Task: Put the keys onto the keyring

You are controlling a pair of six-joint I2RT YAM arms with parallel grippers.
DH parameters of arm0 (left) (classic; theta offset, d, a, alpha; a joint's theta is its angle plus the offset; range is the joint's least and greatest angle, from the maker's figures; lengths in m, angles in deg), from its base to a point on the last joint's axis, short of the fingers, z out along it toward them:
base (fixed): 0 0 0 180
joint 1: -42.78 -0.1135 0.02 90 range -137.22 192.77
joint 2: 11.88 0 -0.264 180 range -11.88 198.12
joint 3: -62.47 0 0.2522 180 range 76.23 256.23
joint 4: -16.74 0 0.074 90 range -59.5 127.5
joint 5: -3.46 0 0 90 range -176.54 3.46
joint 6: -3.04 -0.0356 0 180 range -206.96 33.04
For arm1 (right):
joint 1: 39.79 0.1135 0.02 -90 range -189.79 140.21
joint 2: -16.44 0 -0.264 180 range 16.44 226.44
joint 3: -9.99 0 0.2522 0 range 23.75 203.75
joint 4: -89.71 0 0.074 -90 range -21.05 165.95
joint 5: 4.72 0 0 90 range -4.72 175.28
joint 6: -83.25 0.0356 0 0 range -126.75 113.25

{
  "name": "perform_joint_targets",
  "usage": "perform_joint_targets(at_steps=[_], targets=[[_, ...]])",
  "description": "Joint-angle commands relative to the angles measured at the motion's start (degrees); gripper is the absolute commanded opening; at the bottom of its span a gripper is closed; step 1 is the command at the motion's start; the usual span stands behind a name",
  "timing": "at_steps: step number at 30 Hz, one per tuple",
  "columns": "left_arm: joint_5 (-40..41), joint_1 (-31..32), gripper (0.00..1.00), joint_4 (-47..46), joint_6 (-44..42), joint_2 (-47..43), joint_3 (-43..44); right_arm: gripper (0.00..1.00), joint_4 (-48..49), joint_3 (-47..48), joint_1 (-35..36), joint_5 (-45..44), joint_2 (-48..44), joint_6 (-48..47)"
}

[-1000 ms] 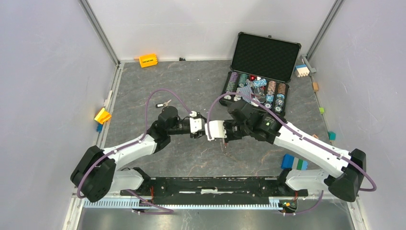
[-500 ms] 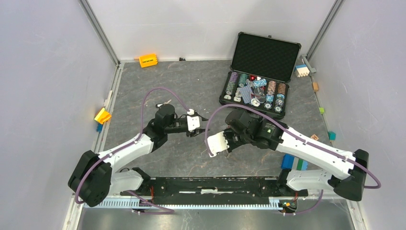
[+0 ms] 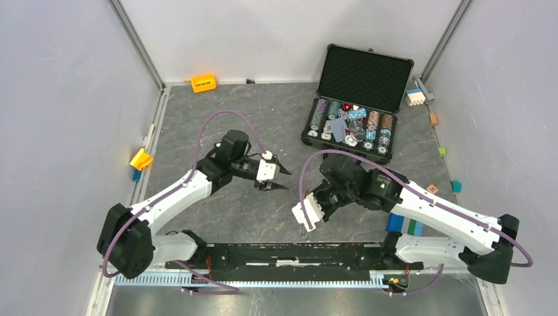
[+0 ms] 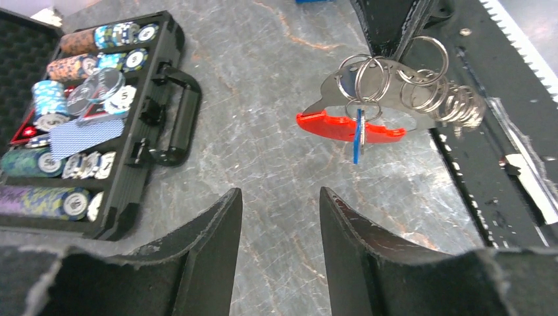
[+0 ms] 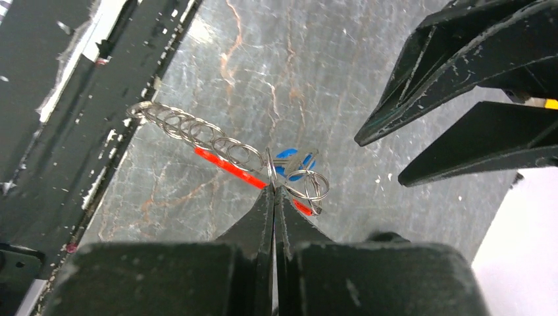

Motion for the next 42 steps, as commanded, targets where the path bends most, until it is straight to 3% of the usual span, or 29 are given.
perform_joint_targets(at_steps=[1, 5, 15, 25, 31, 39, 42], targets=[[-6.8, -0.2, 0.55, 7.8, -7.7, -0.7, 2.9, 0.0, 2.1, -0.7, -1.1, 7.9, -0.2, -2.0], [-10.4, 1.0, 0.59, 11.9, -11.5, -0.3, 4.5, 0.0, 2.1, -0.7, -1.7, 11.6, 1.0, -2.7], [-10.8, 5.0, 0.72, 20.9, -19.8, 3.6, 9.9, 0.0, 1.5, 0.6, -1.7, 17.0, 4.8, -4.2], [-13.7, 8.2, 0.74, 24.9, -26.5, 9.1, 10.7, 0.0, 3.6, -0.9, -1.9, 17.6, 4.5, -4.1], [-14.9, 9.5, 0.63, 27.0, -28.2, 11.6, 11.9, 0.0, 3.7, -1.6, -2.3, 17.4, 4.1, -3.9], [-13.9, 9.6, 0.35, 27.0, -27.5, 10.2, 11.2, 0.0, 4.0, -2.9, -3.9, 17.3, 3.0, -3.6], [-13.6, 9.6, 0.29, 27.0, -27.2, 9.3, 10.9, 0.0, 3.8, -3.0, -4.3, 17.2, 2.9, -3.4]])
